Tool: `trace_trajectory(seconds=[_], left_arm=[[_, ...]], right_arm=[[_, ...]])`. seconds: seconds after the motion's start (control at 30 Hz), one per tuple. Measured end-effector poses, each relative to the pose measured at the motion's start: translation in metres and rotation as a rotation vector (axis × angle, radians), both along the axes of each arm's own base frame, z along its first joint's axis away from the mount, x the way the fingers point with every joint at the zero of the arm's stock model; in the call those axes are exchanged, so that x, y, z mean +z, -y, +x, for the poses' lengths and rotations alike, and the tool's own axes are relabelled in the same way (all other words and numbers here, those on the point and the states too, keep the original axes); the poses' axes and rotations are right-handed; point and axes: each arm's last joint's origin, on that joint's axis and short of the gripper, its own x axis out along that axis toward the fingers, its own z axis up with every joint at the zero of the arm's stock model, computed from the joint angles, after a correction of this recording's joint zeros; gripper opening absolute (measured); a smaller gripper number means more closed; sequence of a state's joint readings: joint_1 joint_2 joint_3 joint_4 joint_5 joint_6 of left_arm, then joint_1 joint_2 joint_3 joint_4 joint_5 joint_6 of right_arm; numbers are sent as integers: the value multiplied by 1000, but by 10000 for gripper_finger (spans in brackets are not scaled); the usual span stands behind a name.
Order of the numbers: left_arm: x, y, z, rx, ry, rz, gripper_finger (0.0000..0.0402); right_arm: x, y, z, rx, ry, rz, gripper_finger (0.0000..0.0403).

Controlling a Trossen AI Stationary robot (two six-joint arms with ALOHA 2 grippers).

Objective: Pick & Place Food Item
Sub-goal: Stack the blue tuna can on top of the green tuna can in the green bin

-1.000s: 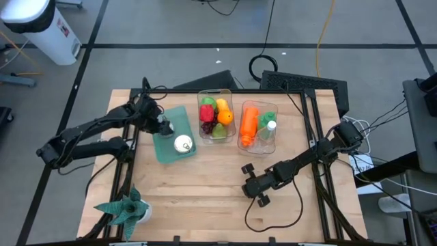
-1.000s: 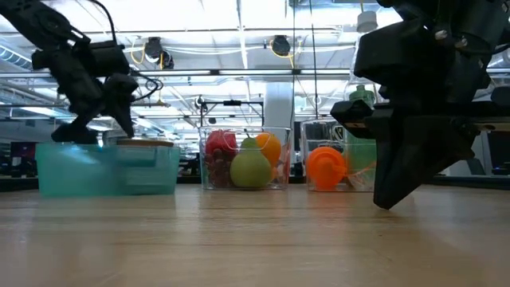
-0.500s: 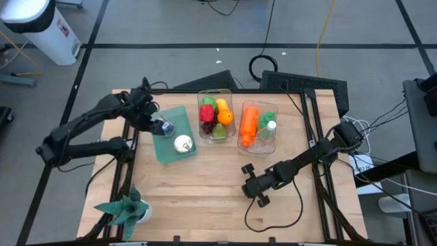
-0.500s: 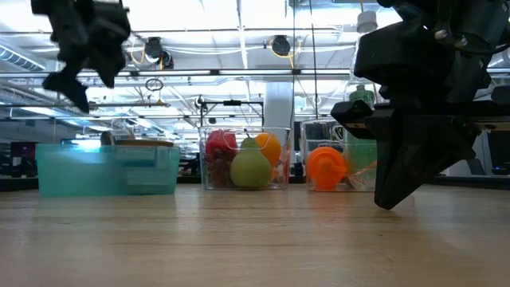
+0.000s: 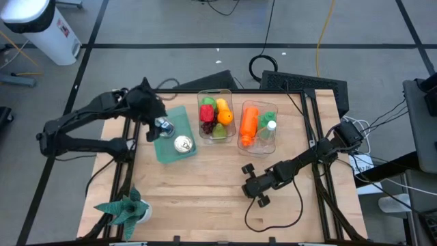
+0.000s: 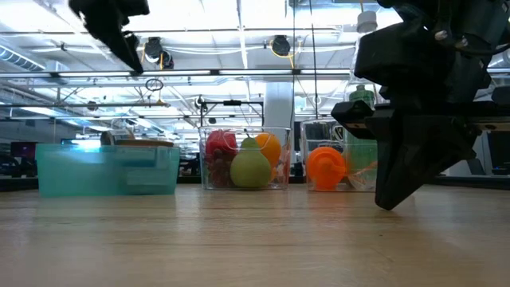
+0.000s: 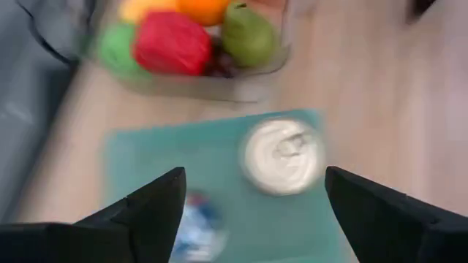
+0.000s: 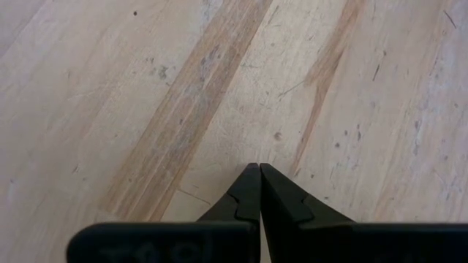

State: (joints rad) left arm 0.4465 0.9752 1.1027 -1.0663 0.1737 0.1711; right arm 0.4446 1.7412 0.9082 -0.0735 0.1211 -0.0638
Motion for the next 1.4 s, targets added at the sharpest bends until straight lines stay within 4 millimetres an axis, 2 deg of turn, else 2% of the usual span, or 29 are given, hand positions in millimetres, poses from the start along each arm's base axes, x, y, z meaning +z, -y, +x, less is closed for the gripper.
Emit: trace_trajectory(seconds=[0.13, 0.23, 0.53, 0.77, 1.13, 1.4], left_arm=[[-4, -3, 8, -115, -170, 349, 313], [-14, -3, 16, -191, -320, 453, 315], [-49, -6, 43, -506, -607, 428, 315], [-68, -10, 52, -675, -793, 397, 321], [-75, -12, 57, -729, -807, 379, 322], [-78, -17, 61, -702, -788, 366, 322]], right_arm=[[-1, 1, -1, -2, -7, -6, 0], [-3, 1, -3, -11, -10, -3, 0], [-6, 16, 0, -59, -32, 11, 0], [-6, 31, 6, -51, -53, 59, 0], [-7, 37, 8, -32, -54, 49, 0], [-7, 37, 8, -37, -54, 46, 0]])
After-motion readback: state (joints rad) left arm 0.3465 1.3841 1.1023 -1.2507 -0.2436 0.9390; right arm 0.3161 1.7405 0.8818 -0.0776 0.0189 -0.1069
